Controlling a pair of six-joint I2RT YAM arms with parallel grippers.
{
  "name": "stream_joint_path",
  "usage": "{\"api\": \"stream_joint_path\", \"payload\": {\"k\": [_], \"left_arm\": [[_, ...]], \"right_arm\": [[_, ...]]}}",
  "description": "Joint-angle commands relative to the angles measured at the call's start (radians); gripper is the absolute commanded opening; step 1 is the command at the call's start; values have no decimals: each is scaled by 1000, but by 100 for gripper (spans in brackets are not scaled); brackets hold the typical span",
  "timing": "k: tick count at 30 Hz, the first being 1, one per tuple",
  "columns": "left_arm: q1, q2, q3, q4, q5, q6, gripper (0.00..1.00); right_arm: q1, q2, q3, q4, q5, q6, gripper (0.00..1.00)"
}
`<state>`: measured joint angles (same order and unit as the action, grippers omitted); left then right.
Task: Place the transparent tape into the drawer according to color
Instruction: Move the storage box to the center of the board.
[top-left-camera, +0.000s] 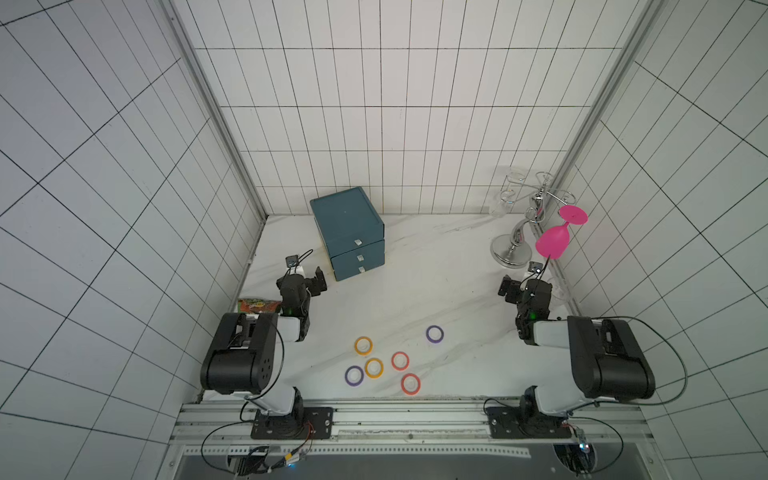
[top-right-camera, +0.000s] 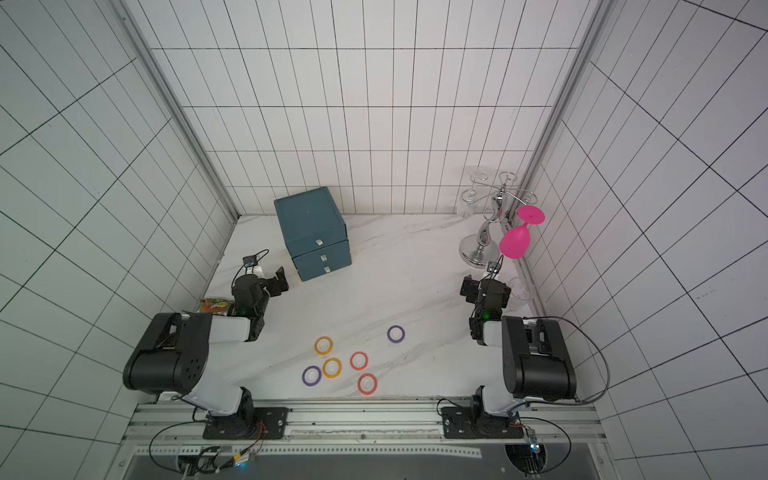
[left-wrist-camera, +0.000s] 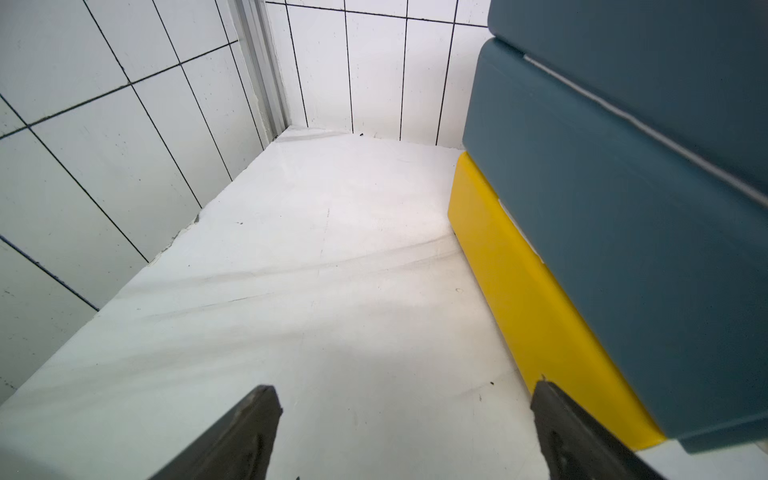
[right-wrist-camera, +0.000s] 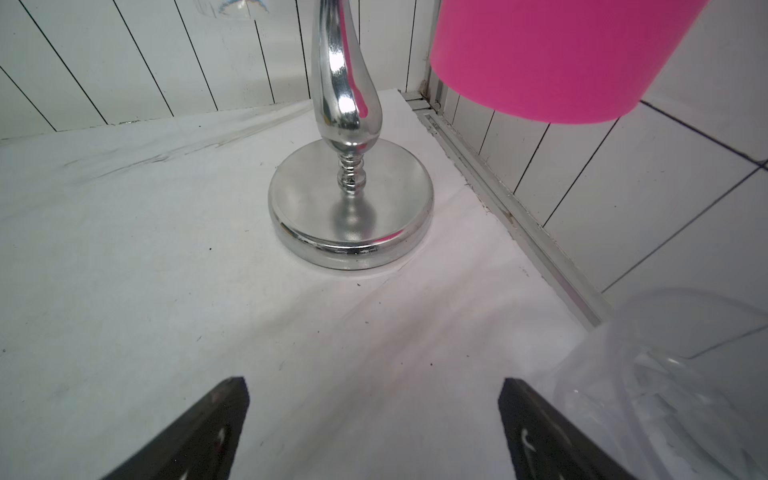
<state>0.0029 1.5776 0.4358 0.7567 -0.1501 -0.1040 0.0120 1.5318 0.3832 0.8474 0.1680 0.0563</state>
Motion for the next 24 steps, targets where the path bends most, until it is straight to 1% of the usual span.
{"api": "stream_joint_path", "payload": {"k": [1, 16, 17, 18, 19, 20, 21, 24], "left_arm": [[3, -16, 19, 8, -2, 6, 98], [3, -18, 18, 3, -5, 6, 98], [-1, -20, 18, 8, -20, 5, 98], [-5, -28, 23, 0, -64, -3, 98], [-5, -44, 32, -18, -84, -10, 99], [-4, -71, 45, -65, -109, -23, 98], [2, -104, 64, -132, -116, -36, 98], [6, -177, 133, -317, -155, -61, 98]], "right_arm": [[-9, 7, 34, -7, -5, -4, 99], [-9, 7, 34, -8, -5, -4, 99], [-8, 6, 33, -6, -5, -4, 99], [-7, 4, 31, 5, -6, -8, 99], [-1, -12, 37, -20, -9, -15, 99], [7, -48, 58, -95, -6, -27, 99], [17, -86, 86, -179, 1, -37, 99], [63, -145, 154, -331, 43, -70, 99]]}}
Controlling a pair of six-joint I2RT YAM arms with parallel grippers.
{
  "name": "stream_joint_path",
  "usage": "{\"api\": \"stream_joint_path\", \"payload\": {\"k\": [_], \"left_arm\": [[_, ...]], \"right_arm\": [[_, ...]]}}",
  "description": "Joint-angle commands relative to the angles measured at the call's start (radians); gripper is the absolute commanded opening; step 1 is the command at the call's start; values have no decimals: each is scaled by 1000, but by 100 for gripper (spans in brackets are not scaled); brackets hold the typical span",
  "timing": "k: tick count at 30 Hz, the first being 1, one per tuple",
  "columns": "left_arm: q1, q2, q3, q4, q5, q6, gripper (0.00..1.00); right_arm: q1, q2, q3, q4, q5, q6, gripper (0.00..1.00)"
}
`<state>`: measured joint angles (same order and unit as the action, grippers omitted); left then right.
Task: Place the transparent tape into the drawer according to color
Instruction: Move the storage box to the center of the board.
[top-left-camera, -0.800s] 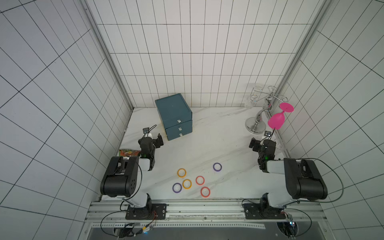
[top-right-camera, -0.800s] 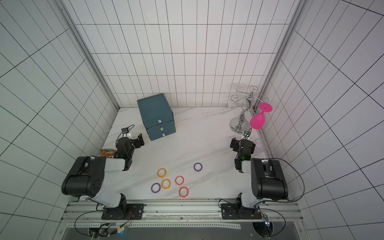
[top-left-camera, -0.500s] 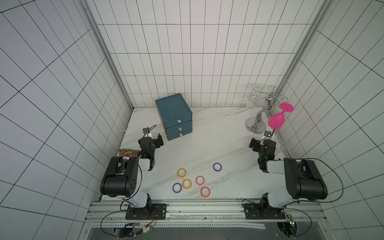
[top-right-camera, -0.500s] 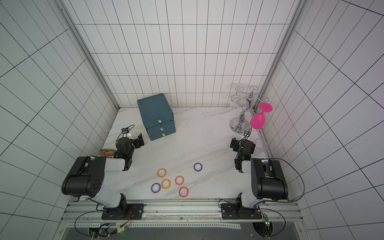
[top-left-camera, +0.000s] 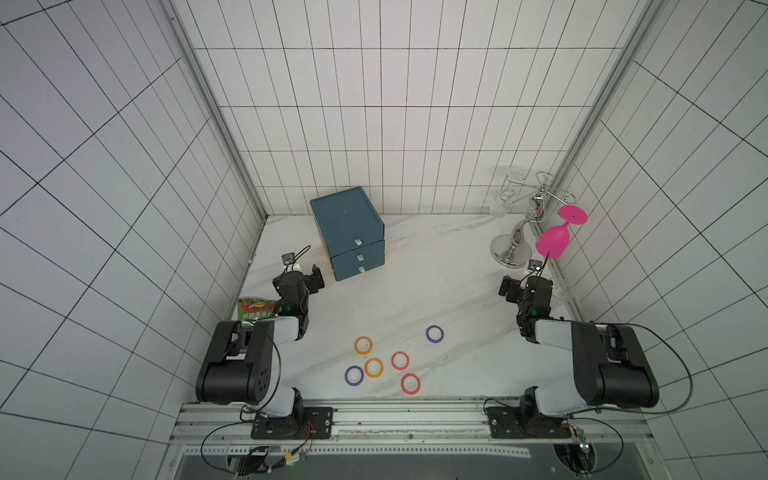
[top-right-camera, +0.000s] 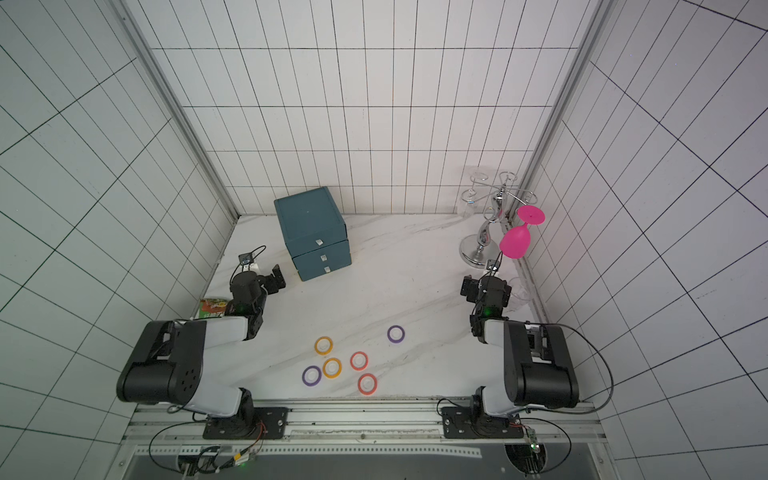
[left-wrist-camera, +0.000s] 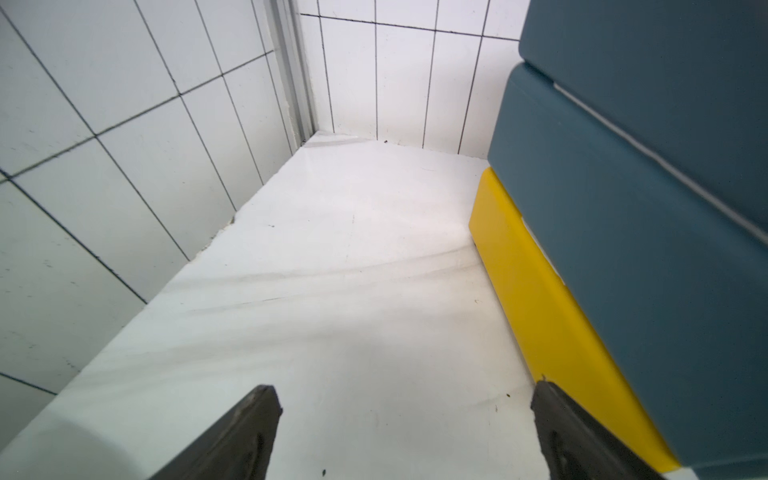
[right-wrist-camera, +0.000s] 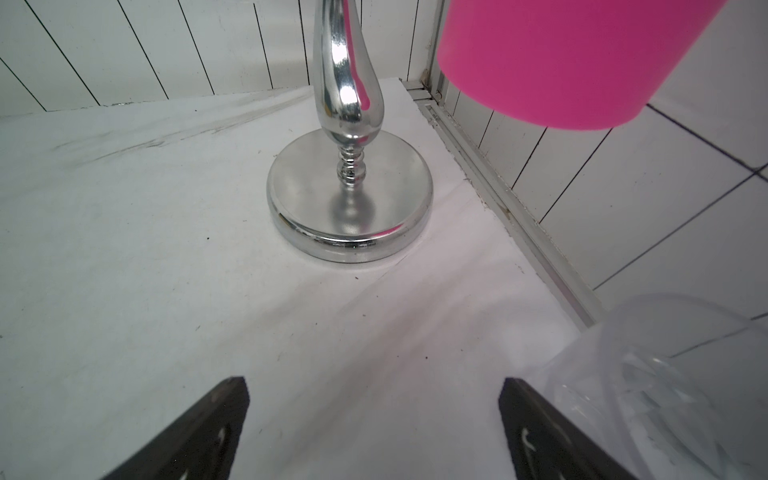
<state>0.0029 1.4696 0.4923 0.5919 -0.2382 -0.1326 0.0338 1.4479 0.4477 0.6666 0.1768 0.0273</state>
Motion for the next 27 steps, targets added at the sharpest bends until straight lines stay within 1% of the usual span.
{"api": "stream_joint_path", "payload": {"k": [1, 3, 6, 8, 9, 12, 17, 19, 21, 24, 27], "left_arm": [[6, -86, 96, -194, -76, -45, 98], [6, -124, 142, -287, -85, -71, 98], [5, -172, 188, -354, -104, -97, 99], [8, -194, 218, -364, -75, -100, 99], [11, -199, 256, -405, -54, -112, 99], [26, -174, 386, -522, 61, -142, 99], [48, -82, 586, -636, 277, -176, 99], [51, -42, 654, -669, 344, -183, 99], [54, 6, 723, -711, 407, -189, 99], [55, 81, 812, -772, 480, -201, 98], [57, 140, 876, -817, 532, -215, 98]], "right_arm": [[60, -71, 113, -194, 59, -45, 99], [91, -85, 162, -272, 92, -24, 99], [119, -104, 247, -396, 35, 16, 99], [150, -109, 322, -494, -6, 23, 99], [171, -111, 359, -544, -26, 21, 99], [215, -115, 450, -642, -112, 35, 99], [255, -111, 526, -681, -278, 93, 99], [258, -103, 551, -696, -331, 107, 99], [261, -97, 573, -716, -365, 112, 99], [261, -97, 593, -736, -383, 112, 99], [261, -104, 607, -756, -392, 103, 99]]}}
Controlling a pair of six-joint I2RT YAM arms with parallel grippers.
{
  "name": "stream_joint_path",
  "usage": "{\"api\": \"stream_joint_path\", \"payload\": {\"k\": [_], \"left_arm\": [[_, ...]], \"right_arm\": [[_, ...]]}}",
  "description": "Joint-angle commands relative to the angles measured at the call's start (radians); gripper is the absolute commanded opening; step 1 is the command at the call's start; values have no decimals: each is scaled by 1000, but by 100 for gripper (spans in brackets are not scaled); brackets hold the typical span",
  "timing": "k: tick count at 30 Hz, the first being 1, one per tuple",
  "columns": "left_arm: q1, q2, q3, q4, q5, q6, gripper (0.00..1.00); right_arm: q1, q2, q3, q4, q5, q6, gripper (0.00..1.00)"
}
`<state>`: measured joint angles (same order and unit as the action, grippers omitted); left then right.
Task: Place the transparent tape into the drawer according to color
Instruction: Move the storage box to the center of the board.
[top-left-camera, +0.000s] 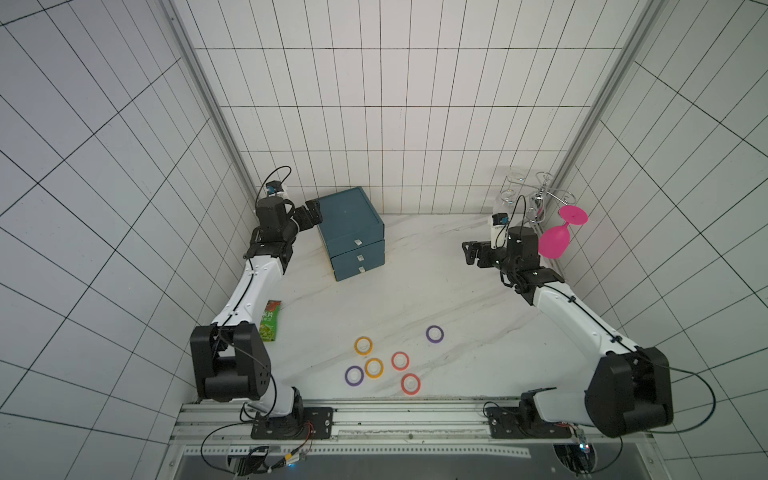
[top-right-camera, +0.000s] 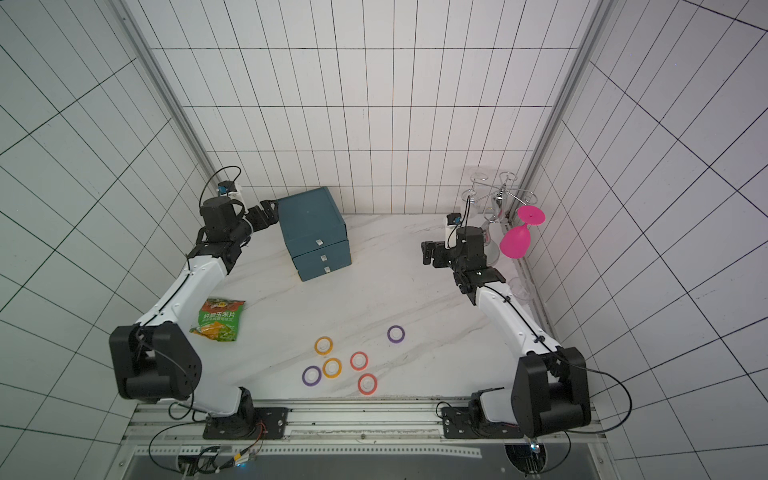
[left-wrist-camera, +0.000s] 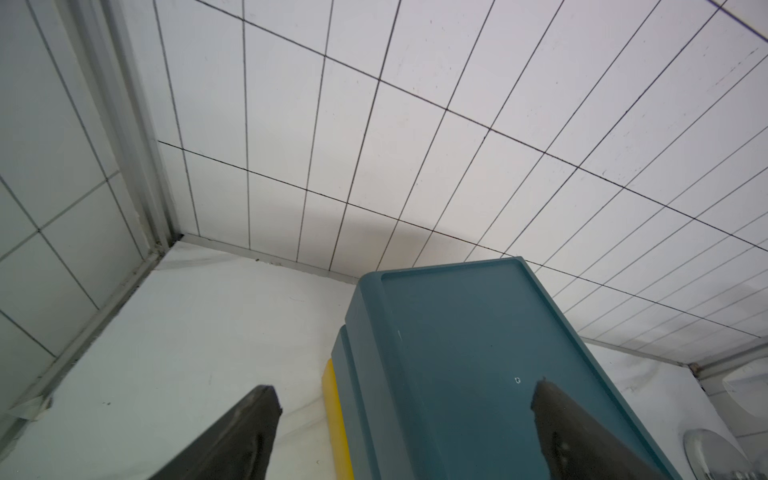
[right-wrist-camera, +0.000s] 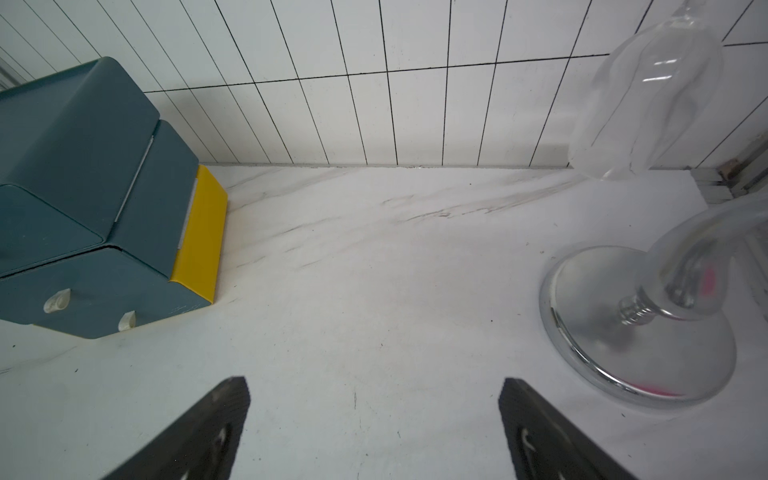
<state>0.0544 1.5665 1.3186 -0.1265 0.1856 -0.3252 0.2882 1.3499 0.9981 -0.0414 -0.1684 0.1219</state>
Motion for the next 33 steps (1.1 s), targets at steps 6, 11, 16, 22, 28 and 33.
{"api": "stream_joint_path", "payload": {"k": [6, 11, 16, 22, 28, 33], "left_arm": [[4, 130, 122, -159, 160, -21, 93], [-32, 181, 156, -187, 181, -1, 85], [-87, 204, 165, -211, 180, 40, 83], [-148, 247, 207, -248, 175, 92, 80], [-212, 304, 276, -263, 158, 127, 80], [-253, 353, 341, -268, 163, 130, 80]], "right_arm": [[6, -13, 68, -80, -57, -8, 99], [6, -8, 68, -91, -57, -14, 99], [5, -2, 65, -96, -66, -15, 99], [5, 18, 72, -104, -85, -15, 99], [5, 40, 85, -106, -128, -8, 99], [24, 72, 103, -103, -182, 5, 99]]}}
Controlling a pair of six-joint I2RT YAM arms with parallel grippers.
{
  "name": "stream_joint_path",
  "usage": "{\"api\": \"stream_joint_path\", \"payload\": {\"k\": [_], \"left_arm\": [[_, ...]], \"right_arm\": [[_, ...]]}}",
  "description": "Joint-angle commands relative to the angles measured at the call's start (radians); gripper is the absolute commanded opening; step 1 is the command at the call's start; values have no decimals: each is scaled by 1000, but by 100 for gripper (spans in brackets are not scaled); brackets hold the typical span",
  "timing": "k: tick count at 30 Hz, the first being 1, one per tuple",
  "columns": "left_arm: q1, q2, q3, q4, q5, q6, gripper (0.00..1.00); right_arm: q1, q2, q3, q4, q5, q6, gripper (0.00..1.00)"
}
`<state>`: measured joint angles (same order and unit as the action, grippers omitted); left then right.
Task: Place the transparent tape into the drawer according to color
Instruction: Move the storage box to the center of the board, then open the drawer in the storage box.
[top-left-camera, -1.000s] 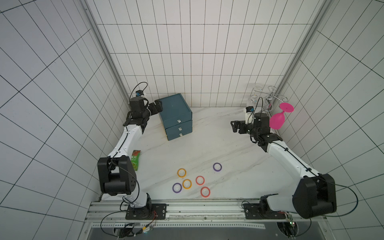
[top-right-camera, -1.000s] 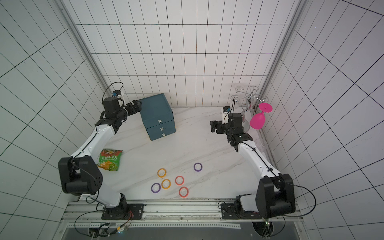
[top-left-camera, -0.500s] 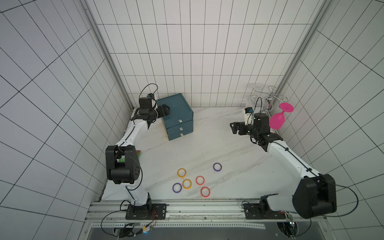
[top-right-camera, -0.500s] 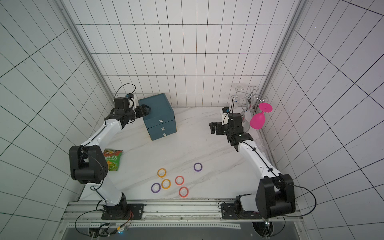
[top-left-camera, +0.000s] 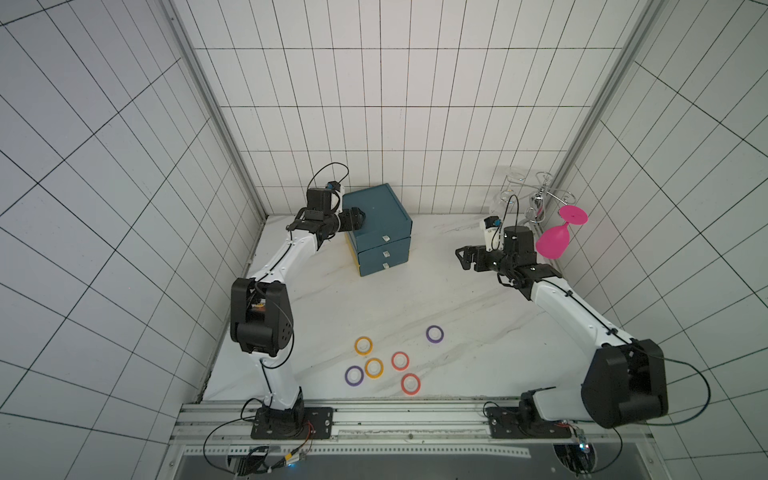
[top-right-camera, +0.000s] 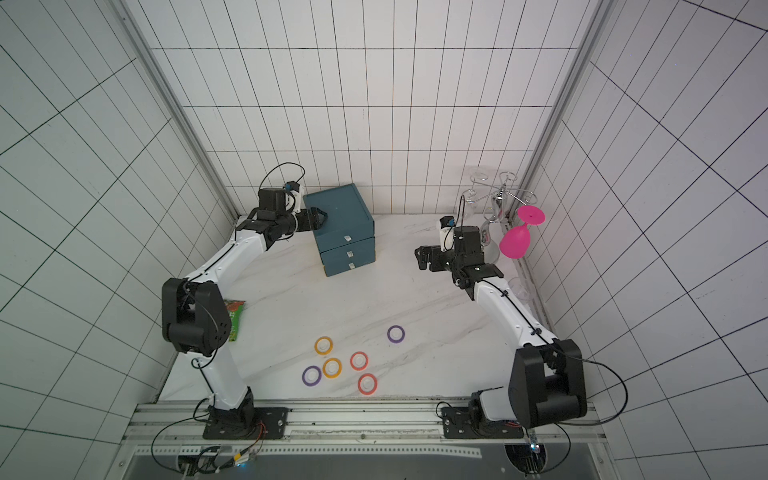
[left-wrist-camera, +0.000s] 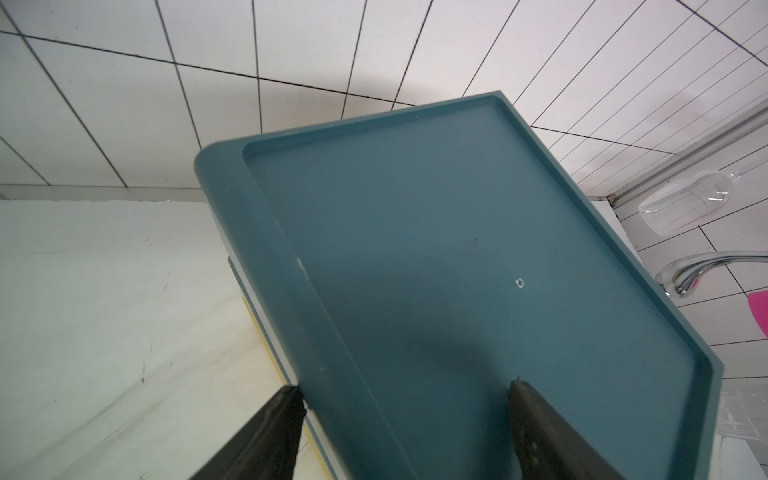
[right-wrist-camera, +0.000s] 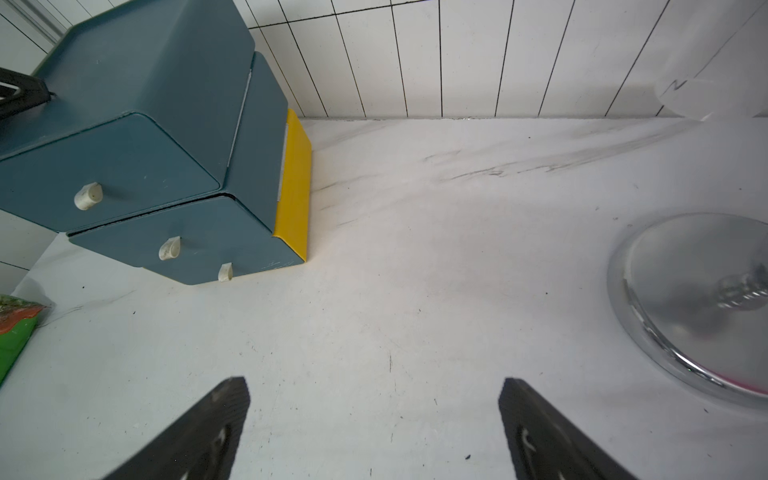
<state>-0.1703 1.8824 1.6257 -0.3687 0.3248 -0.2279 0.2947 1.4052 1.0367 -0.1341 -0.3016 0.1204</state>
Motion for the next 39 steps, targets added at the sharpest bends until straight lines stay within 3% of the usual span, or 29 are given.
{"api": "stream_joint_path", "payload": {"k": [1, 8, 13, 20, 27, 34, 39], "left_arm": [[-35, 45, 43, -24, 27, 31, 80], [-67, 46, 61, -14, 60, -10, 80], [-51, -41, -31, 40, 52, -43, 87], [-40, -110, -115, 76, 92, -89, 88], [-49, -81, -118, 76, 108, -103, 86], [-49, -65, -104, 55, 108, -94, 82], [-49, -62, -101, 44, 106, -88, 80]], "right_arm": [[28, 25, 70, -6, -51, 11, 99], [121, 116, 114, 89, -105, 96, 99], [191, 186, 156, 211, -135, 209, 99], [254, 294, 204, 382, -147, 375, 99], [282, 369, 229, 509, -130, 514, 84], [302, 424, 272, 551, -124, 592, 63], [311, 455, 287, 567, -120, 622, 56]]}}
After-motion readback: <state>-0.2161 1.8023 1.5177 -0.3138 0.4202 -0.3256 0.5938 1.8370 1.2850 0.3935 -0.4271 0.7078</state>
